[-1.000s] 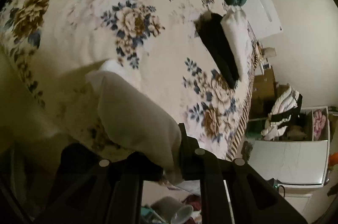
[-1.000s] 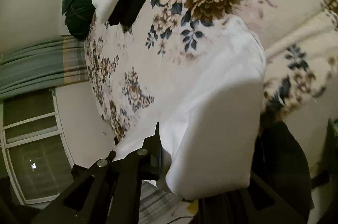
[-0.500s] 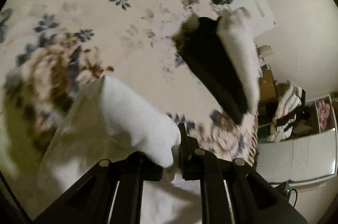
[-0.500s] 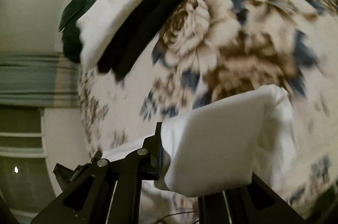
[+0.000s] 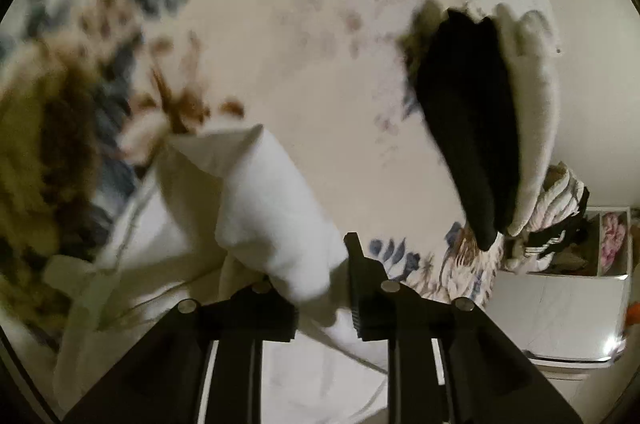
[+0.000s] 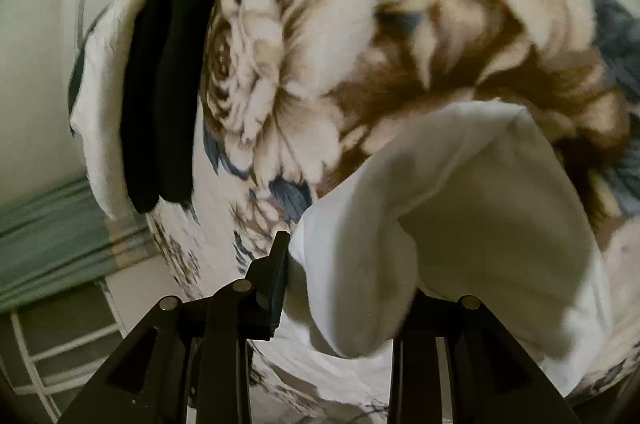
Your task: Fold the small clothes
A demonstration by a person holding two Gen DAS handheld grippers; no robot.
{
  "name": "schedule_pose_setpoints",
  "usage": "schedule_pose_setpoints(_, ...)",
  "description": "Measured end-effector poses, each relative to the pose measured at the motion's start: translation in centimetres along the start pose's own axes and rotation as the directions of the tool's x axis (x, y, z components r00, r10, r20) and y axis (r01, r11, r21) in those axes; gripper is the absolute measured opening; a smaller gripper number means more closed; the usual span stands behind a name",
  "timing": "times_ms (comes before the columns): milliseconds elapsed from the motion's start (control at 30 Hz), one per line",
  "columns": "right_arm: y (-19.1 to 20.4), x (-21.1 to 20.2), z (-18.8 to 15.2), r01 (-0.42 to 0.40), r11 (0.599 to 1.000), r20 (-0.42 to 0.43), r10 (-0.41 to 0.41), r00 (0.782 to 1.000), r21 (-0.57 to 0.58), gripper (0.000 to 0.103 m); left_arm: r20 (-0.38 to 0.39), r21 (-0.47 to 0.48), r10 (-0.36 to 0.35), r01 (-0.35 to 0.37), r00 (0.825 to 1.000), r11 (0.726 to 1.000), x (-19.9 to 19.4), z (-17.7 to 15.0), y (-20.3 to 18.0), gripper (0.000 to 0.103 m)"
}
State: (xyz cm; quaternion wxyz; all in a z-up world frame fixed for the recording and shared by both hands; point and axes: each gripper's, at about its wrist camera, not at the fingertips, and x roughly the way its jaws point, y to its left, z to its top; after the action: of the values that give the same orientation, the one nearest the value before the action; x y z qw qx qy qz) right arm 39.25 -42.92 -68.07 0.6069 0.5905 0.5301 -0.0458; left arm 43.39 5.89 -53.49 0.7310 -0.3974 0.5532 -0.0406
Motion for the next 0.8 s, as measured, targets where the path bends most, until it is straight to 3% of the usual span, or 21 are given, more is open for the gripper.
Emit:
schedule_pose_setpoints(33, 0.2, -0.3, -0.2, 0.002, 1.0, 0.011, -0.001, 1.0, -0.017, 0.016, 0.036, 0.03, -0.006, 0.005, 0.999, 1.0, -1.1, -0.5, -0.7, 0.014)
schedule_pose_setpoints(133, 1.7, -2.3, -1.8, 0.008, 0.994, 0.015, -0.006, 1.0, -0.11, 0.015, 0.122, 0.116, -0.027, 0.012, 0.992, 0.993, -5.0, -2.8, -2.6, 0.013)
schedule_pose_setpoints(233, 2.4, -5.0, -4.1, 0.028, 0.982, 0.011, -0.026, 1.0, -0.184, 0.015, 0.136, 0.149, -0.012, -0.009, 0.991, 0.989, -8.6, -6.3, -2.4, 0.013)
schedule_pose_setpoints(433, -1.3, -8.2, -8.8, 0.112, 0.959, -0.057, -0.131, 0.99, -0.26, 0.015, 0.033, 0.093, 0.113, -0.115, 0.993, 0.989, -10.6, -12.9, 2.7, 0.013)
schedule_pose_setpoints(633, -8.2, -7.3, -11.1, 0.226, 0.942, -0.121, -0.262, 0.958, -0.249, 0.015, -0.106, 0.066, 0.222, -0.216, 0.969, 0.974, -7.4, -17.3, 8.2, 0.014)
schedule_pose_setpoints(700, -10.1, -6.2, -11.0, 0.278, 0.926, -0.142, -0.32, 0.937, -0.255, 0.035, -0.16, 0.045, 0.212, -0.208, 0.964, 0.977, -6.7, -17.8, 9.5, 0.018)
schedule_pose_setpoints(733, -10.9, -5.7, -10.8, 0.319, 0.91, -0.163, -0.369, 0.915, -0.266, 0.054, -0.173, 0.043, 0.215, -0.211, 0.961, 0.977, -7.0, -18.1, 9.7, 0.03)
schedule_pose_setpoints(767, -11.6, -5.7, -10.6, 0.352, 0.894, -0.173, -0.406, 0.897, -0.277, 0.061, -0.173, 0.048, 0.22, -0.215, 0.96, 0.975, -7.5, -18.3, 9.8, 0.038)
schedule_pose_setpoints(800, -12.0, -6.2, -10.7, 0.356, 0.89, -0.166, -0.411, 0.896, -0.284, 0.064, -0.167, 0.054, 0.203, -0.197, 0.965, 0.979, -8.6, -18.5, 9.8, 0.053)
